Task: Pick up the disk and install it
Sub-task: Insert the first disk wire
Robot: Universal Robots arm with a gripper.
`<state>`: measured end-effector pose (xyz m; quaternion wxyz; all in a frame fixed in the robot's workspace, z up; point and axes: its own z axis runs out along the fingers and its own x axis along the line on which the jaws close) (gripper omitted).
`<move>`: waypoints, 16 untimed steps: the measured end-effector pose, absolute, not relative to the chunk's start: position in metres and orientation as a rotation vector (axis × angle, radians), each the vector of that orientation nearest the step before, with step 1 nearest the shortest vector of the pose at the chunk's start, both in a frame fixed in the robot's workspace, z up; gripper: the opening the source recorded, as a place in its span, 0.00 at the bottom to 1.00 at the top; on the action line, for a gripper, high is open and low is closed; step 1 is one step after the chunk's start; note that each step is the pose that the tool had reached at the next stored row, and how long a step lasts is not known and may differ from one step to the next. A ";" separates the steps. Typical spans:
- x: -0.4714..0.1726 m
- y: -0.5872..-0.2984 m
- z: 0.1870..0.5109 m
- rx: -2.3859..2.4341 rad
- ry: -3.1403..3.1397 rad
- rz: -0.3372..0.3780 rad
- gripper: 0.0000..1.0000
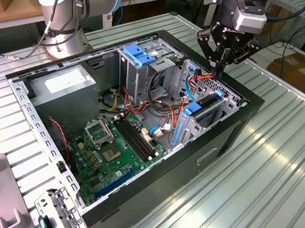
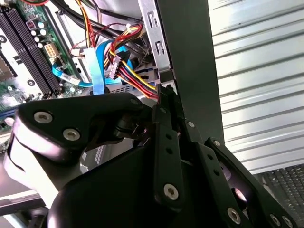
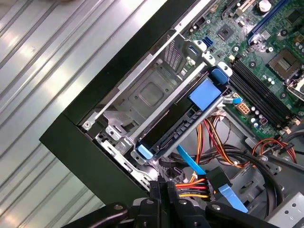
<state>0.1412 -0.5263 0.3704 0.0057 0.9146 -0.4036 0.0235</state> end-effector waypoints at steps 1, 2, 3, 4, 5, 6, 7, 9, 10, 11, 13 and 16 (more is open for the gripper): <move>0.141 -0.526 0.370 2.851 -1.289 0.074 0.17; 0.141 -0.526 0.370 2.843 -1.307 0.073 0.17; 0.141 -0.526 0.370 2.834 -1.326 0.073 0.17; 0.141 -0.526 0.370 2.825 -1.343 0.073 0.17; 0.141 -0.526 0.370 2.817 -1.360 0.073 0.17; 0.141 -0.526 0.370 2.808 -1.376 0.073 0.17; 0.141 -0.526 0.370 2.799 -1.395 0.073 0.17; 0.141 -0.526 0.370 2.779 -1.432 0.072 0.17; 0.141 -0.526 0.370 2.769 -1.450 0.072 0.17; 0.141 -0.526 0.370 2.762 -1.464 0.072 0.17; 0.141 -0.526 0.370 2.748 -1.489 0.072 0.17; 0.141 -0.526 0.370 2.728 -1.524 0.072 0.17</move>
